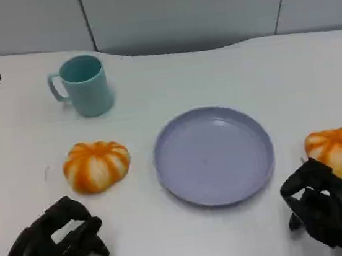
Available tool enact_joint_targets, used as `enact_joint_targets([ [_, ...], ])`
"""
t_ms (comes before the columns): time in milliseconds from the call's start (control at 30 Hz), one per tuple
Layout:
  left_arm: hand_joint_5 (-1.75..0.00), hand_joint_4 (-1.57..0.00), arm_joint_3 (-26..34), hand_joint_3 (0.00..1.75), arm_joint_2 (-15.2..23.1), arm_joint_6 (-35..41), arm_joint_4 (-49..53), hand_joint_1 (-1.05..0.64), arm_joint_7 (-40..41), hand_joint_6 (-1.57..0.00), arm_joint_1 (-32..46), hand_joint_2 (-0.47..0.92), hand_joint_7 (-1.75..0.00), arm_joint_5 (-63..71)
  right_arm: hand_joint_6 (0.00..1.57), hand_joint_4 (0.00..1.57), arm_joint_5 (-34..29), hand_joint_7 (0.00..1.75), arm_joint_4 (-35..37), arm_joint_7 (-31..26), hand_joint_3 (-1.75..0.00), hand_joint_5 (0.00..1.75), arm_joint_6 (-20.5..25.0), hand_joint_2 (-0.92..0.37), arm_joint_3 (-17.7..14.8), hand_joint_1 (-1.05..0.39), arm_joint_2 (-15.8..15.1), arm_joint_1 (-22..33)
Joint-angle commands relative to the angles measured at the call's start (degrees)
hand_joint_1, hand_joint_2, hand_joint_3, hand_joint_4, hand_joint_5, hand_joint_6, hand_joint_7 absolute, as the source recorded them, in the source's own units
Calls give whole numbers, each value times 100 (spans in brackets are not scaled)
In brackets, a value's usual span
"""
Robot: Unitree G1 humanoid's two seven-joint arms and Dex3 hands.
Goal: Grasp the bread from the table and place it into the plate.
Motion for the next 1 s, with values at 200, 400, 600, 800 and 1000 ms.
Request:
enact_joint_targets([
  [200,-175,-57,96,8,58,-25,2,-26,-70,-41,-26,92,-175,-91,40,59,26,175,-76,11,-34,175,71,-92,-53,-26,-56,16],
  [400,-175,-58,106,8,83,-65,18,-28,-74,-41,-38,92,-175,-76,39,59,2,175,-71,-25,-33,175,51,-92,-41,-26,-34,19],
  [600,-175,-60,-10,8,79,-460,-181,-31,104,-42,21,92,-175,260,39,59,-18,175,-67,-54,-33,175,45,-92,-7,-28,-11,19],
  [800,-175,-58,-427,6,263,-2243,-681,-36,591,-40,46,92,-170,1627,39,59,43,175,-83,22,-34,175,107,-92,24,-27,14,15],
  [1000,-175,-45,-1009,5,1010,-3205,-1318,-46,1749,-33,-373,91,-159,4132,38,61,2,175,-29,-7,-34,175,35,-92,68,-26,66,-4],
])
